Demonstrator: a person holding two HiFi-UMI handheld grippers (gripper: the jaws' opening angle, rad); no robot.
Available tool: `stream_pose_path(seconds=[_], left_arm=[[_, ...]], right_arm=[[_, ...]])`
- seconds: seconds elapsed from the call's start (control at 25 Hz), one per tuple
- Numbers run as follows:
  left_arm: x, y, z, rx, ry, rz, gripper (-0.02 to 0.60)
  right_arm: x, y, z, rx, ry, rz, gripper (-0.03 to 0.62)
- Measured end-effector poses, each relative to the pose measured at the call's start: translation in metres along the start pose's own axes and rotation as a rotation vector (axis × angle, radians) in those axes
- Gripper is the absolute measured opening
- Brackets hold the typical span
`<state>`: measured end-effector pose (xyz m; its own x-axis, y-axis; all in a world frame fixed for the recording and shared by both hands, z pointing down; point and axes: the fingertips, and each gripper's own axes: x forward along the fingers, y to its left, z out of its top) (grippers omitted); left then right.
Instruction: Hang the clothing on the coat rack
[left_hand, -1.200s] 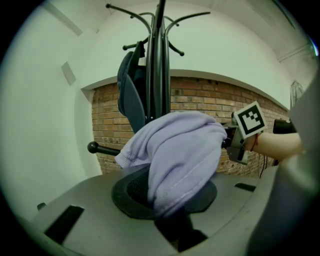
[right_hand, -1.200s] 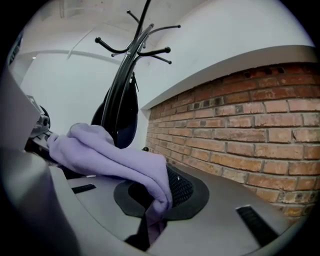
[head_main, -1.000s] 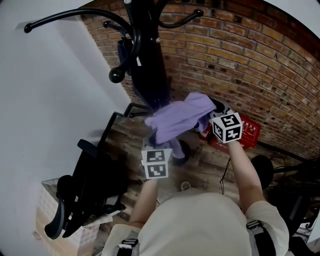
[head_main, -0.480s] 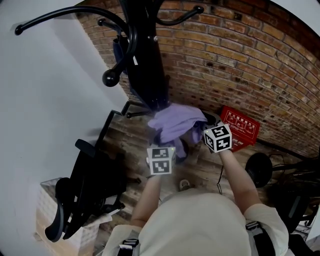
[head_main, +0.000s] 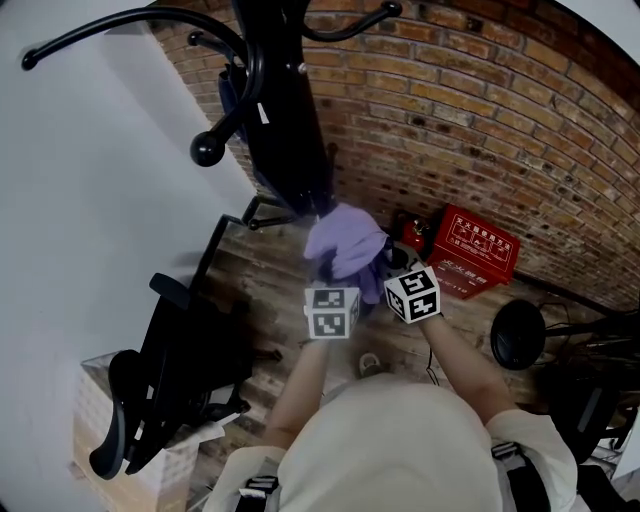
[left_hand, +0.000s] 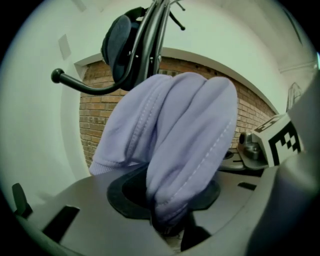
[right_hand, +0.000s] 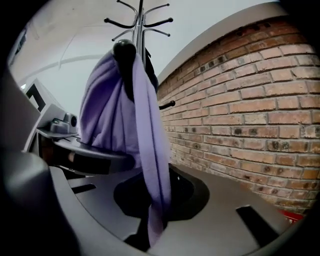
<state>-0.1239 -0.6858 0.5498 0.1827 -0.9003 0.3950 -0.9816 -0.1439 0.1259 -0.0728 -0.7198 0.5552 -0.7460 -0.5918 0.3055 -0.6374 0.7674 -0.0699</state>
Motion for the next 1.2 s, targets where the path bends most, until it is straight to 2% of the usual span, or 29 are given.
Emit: stream_pose_path(seconds=[0.32, 0.44, 0.56, 0.68, 0.96, 1.2], left_arm=[[-0.001, -0.006, -0.005, -0.015, 0.002, -0.031, 0.152], [-0.007, -0.008, -0.005, -0.026, -0.003, -0.036, 0.198], [-0.019, -0.01, -0.01, -0.04, -0.009, -0.036, 0.278], [-0.037, -0.013, -0.014, -0.059, -0.021, -0.028, 0.31], [-0.088, -0.012, -0.037, -0.12, -0.021, 0.017, 0.318], [-0.143, -0.015, -0.045, -0.209, -0.1, 0.056, 0.303]], right_arm=[[-0.005, 0.013, -0.003, 0.005, 0.0, -0.006, 0.018], [-0.01, 0.014, -0.004, 0.004, 0.004, -0.008, 0.02], [-0.02, 0.015, -0.004, 0.005, 0.005, -0.004, 0.077], [-0.033, 0.015, -0.004, 0.004, 0.003, -0.014, 0.132], [-0.073, 0.027, -0.004, -0.004, -0.015, -0.052, 0.155], [-0.121, 0.06, 0.003, -0.013, -0.065, -0.049, 0.155]])
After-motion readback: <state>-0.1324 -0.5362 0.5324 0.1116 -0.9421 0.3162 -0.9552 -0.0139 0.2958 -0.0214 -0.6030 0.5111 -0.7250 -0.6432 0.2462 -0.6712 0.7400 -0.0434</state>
